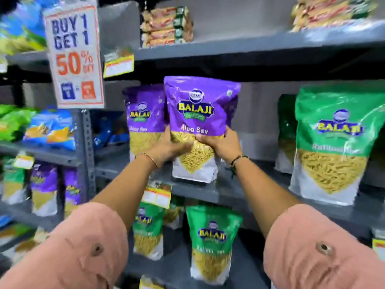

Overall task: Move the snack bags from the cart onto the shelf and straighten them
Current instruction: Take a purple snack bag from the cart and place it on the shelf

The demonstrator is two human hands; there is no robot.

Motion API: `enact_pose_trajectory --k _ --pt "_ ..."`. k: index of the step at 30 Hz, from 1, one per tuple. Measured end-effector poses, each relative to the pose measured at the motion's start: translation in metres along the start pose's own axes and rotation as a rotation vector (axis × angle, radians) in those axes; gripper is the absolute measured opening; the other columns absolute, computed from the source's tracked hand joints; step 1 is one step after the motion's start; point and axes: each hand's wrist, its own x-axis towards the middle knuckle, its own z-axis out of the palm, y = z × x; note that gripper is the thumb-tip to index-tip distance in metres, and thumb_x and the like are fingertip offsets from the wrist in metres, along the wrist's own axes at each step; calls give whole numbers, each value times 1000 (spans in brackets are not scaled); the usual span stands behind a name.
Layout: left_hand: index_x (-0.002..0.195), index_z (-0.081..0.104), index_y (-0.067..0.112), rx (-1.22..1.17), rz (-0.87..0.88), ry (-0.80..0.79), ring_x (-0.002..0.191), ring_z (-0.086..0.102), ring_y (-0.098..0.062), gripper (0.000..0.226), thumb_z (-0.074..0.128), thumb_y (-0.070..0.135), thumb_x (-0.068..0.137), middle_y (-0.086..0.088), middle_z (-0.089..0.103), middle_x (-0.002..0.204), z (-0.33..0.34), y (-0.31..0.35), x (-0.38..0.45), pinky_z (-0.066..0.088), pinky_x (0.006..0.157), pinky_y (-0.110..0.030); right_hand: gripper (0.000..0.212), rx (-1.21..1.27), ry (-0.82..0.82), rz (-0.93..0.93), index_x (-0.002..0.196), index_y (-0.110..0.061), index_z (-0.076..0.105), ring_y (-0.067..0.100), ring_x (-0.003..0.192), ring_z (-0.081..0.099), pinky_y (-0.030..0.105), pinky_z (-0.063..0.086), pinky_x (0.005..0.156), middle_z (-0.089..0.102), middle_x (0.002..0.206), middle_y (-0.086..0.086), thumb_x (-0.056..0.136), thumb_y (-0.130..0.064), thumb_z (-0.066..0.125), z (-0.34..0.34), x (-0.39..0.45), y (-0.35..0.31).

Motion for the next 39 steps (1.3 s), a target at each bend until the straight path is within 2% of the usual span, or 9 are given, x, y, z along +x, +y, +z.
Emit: enact_pose_trajectory --k 5,9,15,17,22,27,32,35,39 --pt "127 37 10 79 -20 -44 103 64 -15 83 82 -3 58 -6 63 116 16 -38 43 54 83 -25 54 -38 95 70 107 -15 65 11 83 71 28 57 77 75 95 -3 59 -12 89 -9 25 49" --pt "119 45 16 -49 -44 -15 78 67 6 68 80 3 63 5 65 102 21 -73 55 50 60 -7 45 -43 107 53 96 -26 64 -6 71 69 10 51 60 74 77 -23 57 -23 87 -8 31 74" --pt "122 30 23 -56 -17 -57 95 57 1 87 84 0 56 10 56 111 24 -84 55 50 71 -8 60 70 11 103 113 -17 61 9 85 71 23 56 72 74 104 0 61 -33 86 -13 44 56" --pt "124 26 24 7 -8 -45 102 54 -4 97 88 7 51 9 54 115 24 -85 54 45 82 -15 51 56 98 71 107 -21 62 6 85 69 21 54 75 71 105 -1 65 -44 80 -15 54 42" --pt "130 27 24 88 -37 -55 113 53 -14 111 93 30 41 4 54 125 19 -86 55 40 97 -29 11 -14 221 -29 85 -17 66 22 80 61 32 52 69 69 86 8 82 -26 71 -22 72 18" --pt "126 28 26 124 -78 -10 115 53 -17 116 90 44 31 2 55 126 16 -89 58 42 101 -34 7 30 203 -38 81 -20 63 20 81 62 28 50 66 68 85 5 85 -19 69 -20 73 16" --pt "126 22 20 128 -87 -85 123 46 -19 105 91 22 47 1 46 129 11 -88 60 38 102 -33 44 -44 -5 173 101 -23 53 8 78 66 15 53 62 67 93 -3 70 -8 80 -19 47 57" --pt "135 24 15 140 -126 -158 126 45 -21 107 89 13 50 -3 49 136 3 -90 59 35 110 -40 72 -112 -74 290 121 -15 47 17 101 65 33 54 90 66 109 -1 61 -4 85 -20 29 85" --pt "128 42 11 120 -160 -128 118 55 -23 87 87 5 54 -7 61 127 -1 -96 59 41 102 -33 66 -85 -72 314 115 -16 50 18 104 65 35 51 94 67 103 -6 61 -5 86 -17 19 102"
